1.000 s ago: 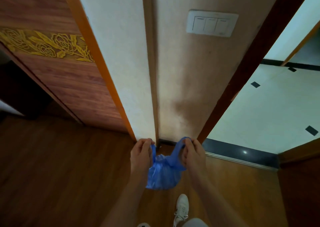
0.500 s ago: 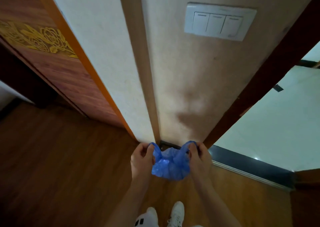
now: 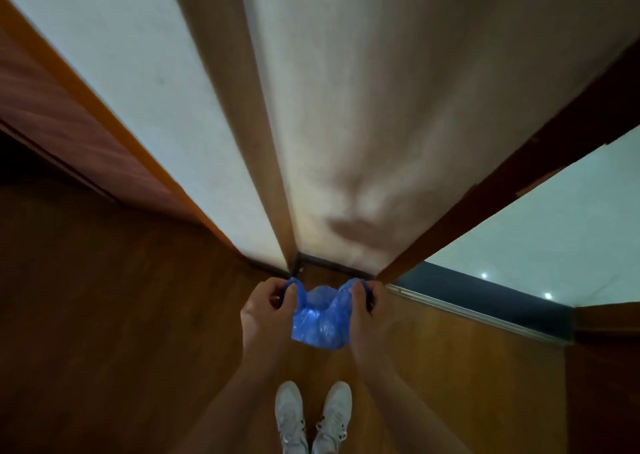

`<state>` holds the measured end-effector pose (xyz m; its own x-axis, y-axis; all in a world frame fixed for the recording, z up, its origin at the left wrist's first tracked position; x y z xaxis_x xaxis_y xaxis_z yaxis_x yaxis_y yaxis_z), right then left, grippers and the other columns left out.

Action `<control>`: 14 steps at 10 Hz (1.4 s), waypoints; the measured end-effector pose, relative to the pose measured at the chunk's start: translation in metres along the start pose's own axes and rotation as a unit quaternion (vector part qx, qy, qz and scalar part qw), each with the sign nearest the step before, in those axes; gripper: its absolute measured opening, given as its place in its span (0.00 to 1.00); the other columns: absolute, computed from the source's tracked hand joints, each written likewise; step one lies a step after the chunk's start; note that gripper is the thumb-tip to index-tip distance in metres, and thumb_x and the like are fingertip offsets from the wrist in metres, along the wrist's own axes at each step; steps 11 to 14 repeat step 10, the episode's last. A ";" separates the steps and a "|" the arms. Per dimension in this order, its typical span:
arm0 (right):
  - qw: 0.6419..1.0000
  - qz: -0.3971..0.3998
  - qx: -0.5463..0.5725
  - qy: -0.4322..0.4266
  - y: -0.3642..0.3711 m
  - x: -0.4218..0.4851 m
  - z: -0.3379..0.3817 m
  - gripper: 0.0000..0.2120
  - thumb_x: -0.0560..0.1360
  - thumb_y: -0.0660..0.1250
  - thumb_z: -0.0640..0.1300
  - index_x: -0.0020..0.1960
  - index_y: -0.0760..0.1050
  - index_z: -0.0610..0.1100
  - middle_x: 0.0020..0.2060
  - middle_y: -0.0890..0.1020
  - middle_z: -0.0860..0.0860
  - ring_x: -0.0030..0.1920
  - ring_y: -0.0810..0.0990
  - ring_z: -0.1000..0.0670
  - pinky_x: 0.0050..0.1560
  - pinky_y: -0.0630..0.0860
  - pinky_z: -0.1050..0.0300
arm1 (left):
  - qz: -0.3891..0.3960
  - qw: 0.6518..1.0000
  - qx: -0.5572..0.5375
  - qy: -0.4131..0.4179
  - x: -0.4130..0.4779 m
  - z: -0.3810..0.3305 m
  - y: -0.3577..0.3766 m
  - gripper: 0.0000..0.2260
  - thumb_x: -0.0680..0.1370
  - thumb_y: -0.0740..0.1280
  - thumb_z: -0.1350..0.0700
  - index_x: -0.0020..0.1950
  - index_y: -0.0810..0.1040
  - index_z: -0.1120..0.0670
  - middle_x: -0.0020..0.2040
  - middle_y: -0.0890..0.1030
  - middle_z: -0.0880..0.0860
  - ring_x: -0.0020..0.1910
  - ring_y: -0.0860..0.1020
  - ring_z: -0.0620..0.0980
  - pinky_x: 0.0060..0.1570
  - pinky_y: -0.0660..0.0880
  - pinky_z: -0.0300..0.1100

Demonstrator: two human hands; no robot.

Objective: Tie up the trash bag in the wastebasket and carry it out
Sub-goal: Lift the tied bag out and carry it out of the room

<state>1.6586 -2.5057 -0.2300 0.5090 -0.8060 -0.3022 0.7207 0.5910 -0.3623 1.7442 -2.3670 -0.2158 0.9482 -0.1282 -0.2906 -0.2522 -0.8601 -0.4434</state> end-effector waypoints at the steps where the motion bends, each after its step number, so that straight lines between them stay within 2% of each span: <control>1: 0.999 -0.015 -0.032 0.010 0.018 0.018 -0.036 0.07 0.81 0.64 0.48 0.45 0.75 0.48 0.36 0.77 0.57 0.37 0.77 0.57 0.36 0.72 0.72 | -0.002 1.000 0.004 0.000 0.015 0.041 0.025 0.03 0.76 0.69 0.55 0.44 0.80 0.48 0.38 0.82 0.48 0.39 0.81 0.45 0.41 0.81 0.45; 2: 0.999 -0.034 -0.014 0.020 0.035 0.038 -0.071 0.09 0.80 0.64 0.47 0.42 0.72 0.54 0.35 0.76 0.57 0.37 0.76 0.59 0.35 0.70 0.70 | -0.002 1.000 0.007 0.014 0.031 0.072 0.046 0.02 0.77 0.69 0.56 0.44 0.80 0.50 0.38 0.82 0.49 0.39 0.80 0.44 0.38 0.79 0.39; 4: 0.999 -0.042 -0.030 0.011 0.064 0.071 -0.125 0.05 0.80 0.64 0.49 0.45 0.73 0.51 0.36 0.78 0.57 0.39 0.78 0.56 0.37 0.71 0.64 | -0.025 0.999 0.003 0.040 0.063 0.110 0.083 0.04 0.76 0.70 0.59 0.42 0.80 0.51 0.36 0.81 0.49 0.38 0.79 0.41 0.36 0.72 0.27; 5: 0.993 -0.081 -0.067 -0.057 0.073 0.082 -0.140 0.08 0.79 0.65 0.50 0.42 0.74 0.49 0.33 0.76 0.57 0.34 0.76 0.56 0.36 0.73 0.59 | -0.039 0.998 0.005 0.048 0.076 0.121 0.091 0.02 0.75 0.71 0.60 0.43 0.81 0.55 0.35 0.82 0.51 0.35 0.78 0.39 0.35 0.70 0.26; 6: 0.987 -0.090 -0.074 -0.115 0.078 0.094 -0.142 0.10 0.79 0.65 0.48 0.42 0.76 0.44 0.31 0.76 0.56 0.32 0.75 0.57 0.35 0.73 0.59 | -0.024 0.996 0.027 0.084 0.088 0.122 0.092 0.03 0.74 0.71 0.59 0.41 0.80 0.53 0.36 0.81 0.50 0.35 0.78 0.41 0.36 0.71 0.28; 7: 0.970 -0.050 -0.132 -0.197 0.082 0.105 -0.143 0.09 0.79 0.66 0.46 0.46 0.78 0.41 0.35 0.79 0.50 0.34 0.77 0.51 0.35 0.76 0.53 | 0.009 0.970 0.143 0.195 0.099 0.128 0.093 0.03 0.75 0.70 0.56 0.47 0.81 0.54 0.43 0.81 0.51 0.40 0.79 0.46 0.42 0.78 0.40; 8: 0.899 0.026 -0.341 -0.274 0.080 0.110 -0.147 0.13 0.79 0.63 0.50 0.56 0.77 0.42 0.49 0.81 0.44 0.48 0.80 0.45 0.46 0.79 0.48 | 0.034 0.895 0.361 0.261 0.102 0.137 0.092 0.22 0.76 0.65 0.46 0.66 0.75 0.54 0.62 0.79 0.54 0.60 0.77 0.52 0.56 0.77 0.49; 9: 0.829 0.060 -0.447 -0.332 0.071 0.108 -0.151 0.20 0.77 0.61 0.54 0.64 0.76 0.44 0.59 0.80 0.43 0.60 0.78 0.41 0.57 0.76 0.43 | 0.053 0.840 0.438 0.315 0.100 0.143 0.084 0.27 0.77 0.60 0.41 0.72 0.70 0.52 0.71 0.75 0.53 0.70 0.72 0.53 0.66 0.71 0.53; 10: 0.808 0.083 -0.468 -0.348 0.071 0.106 -0.146 0.22 0.78 0.61 0.55 0.67 0.75 0.45 0.62 0.80 0.43 0.64 0.77 0.41 0.62 0.73 0.42 | 0.065 0.828 0.463 0.311 0.097 0.145 0.081 0.28 0.78 0.57 0.39 0.74 0.69 0.51 0.73 0.73 0.53 0.72 0.70 0.54 0.70 0.66 0.55; 14: 0.808 0.083 -0.468 -0.348 0.071 0.106 -0.146 0.22 0.78 0.61 0.55 0.67 0.75 0.45 0.62 0.80 0.43 0.64 0.77 0.41 0.62 0.73 0.42 | 0.065 0.828 0.463 0.311 0.097 0.145 0.081 0.28 0.78 0.57 0.39 0.74 0.69 0.51 0.73 0.73 0.53 0.72 0.70 0.54 0.70 0.66 0.55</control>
Point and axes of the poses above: each hand's wrist, its own x-axis towards the middle knuckle, its own y-axis out of the palm, z = x × y, the point moved 2 cm from there along x, towards the middle knuckle
